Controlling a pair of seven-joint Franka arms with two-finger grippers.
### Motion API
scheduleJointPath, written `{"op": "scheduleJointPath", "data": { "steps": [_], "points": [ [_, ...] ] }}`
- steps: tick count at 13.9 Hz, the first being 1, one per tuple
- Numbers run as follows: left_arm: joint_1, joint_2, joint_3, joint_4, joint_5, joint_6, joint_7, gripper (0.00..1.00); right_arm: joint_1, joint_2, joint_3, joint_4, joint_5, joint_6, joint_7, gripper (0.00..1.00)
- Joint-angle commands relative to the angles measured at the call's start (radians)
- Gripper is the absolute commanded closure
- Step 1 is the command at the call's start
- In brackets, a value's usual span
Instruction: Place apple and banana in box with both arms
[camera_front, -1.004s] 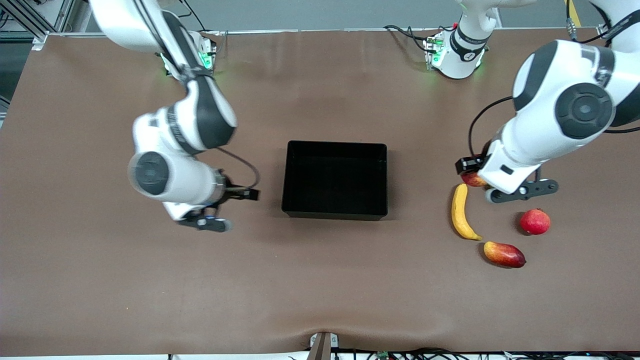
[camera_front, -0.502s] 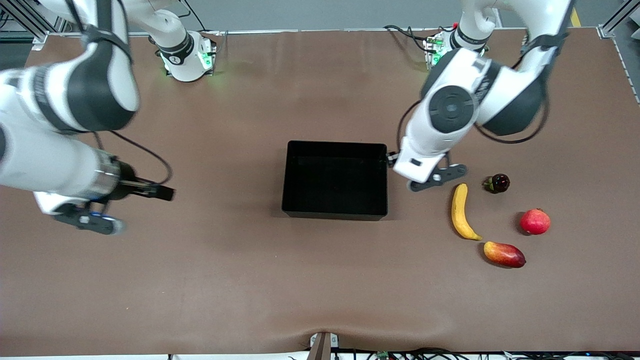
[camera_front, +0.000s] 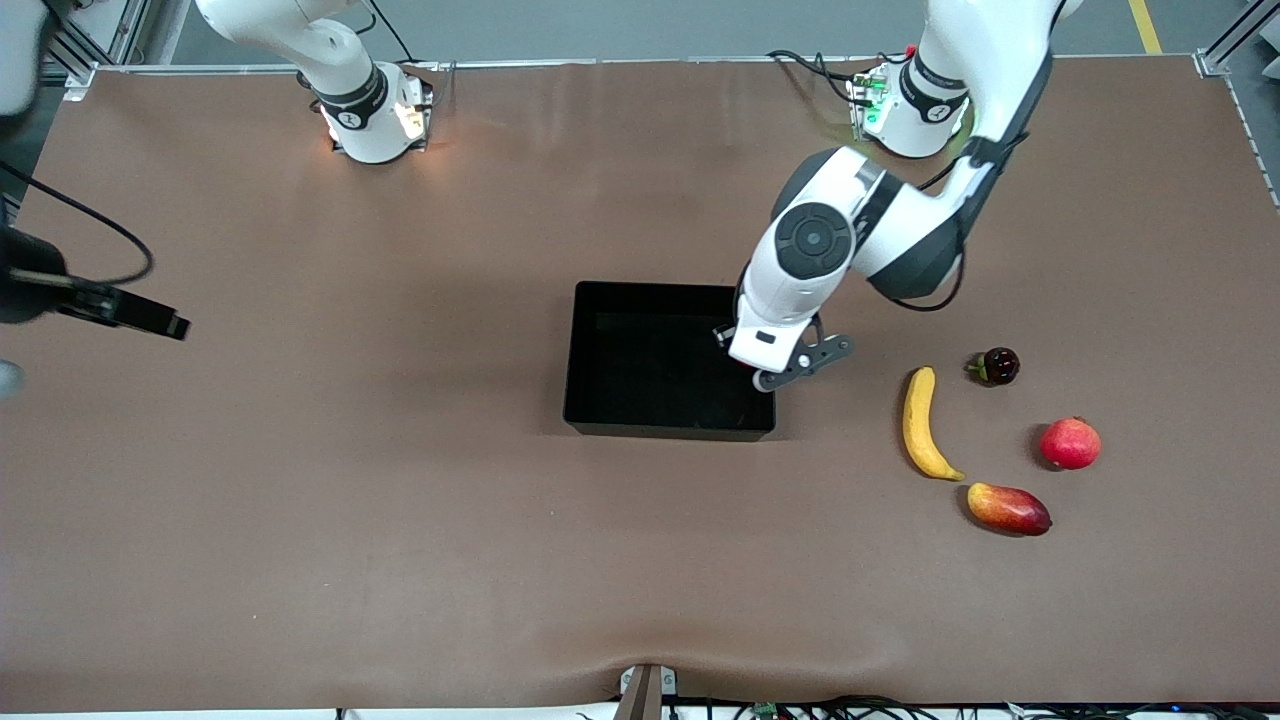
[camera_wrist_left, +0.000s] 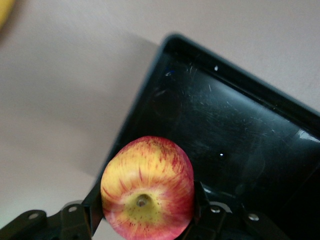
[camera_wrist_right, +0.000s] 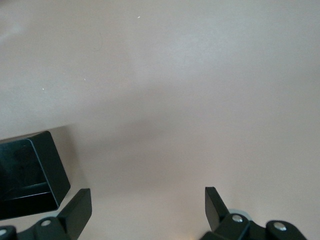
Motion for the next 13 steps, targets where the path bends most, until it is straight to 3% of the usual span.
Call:
{"op": "scheduleJointPath", "data": {
  "steps": [1,3,5,7,9,11,13],
  "points": [
    [-0.024,0.047,0.006,-0.018,-0.014,0.062,-0.035,1.00,0.009,-0.038,0.000,-0.011,-0.042,-0.045,-0.004,0.00],
    [-0.047,0.074,0.006,-0.018,-0.009,0.065,-0.039,1.00,0.009,-0.069,0.003,-0.010,-0.100,-0.091,-0.010,0.00],
    [-0.052,0.116,0.008,-0.019,-0.005,0.106,-0.041,1.00,0.004,-0.075,0.003,-0.010,-0.099,-0.093,-0.015,0.00],
    [-0.052,0.136,0.008,-0.018,0.002,0.112,-0.042,1.00,-0.069,-0.077,0.055,-0.007,-0.090,-0.096,-0.012,0.00],
    [-0.052,0.160,0.011,-0.018,0.002,0.121,-0.042,1.00,-0.184,-0.118,0.225,-0.011,-0.140,-0.087,-0.006,0.00],
    [-0.052,0.179,0.014,-0.018,0.002,0.122,-0.042,1.00,-0.347,-0.132,0.458,-0.013,-0.232,-0.079,-0.004,0.00],
    [-0.052,0.192,0.014,-0.015,0.002,0.122,-0.044,0.96,-0.516,-0.161,0.671,-0.026,-0.269,-0.061,-0.003,0.00]
  ]
}}
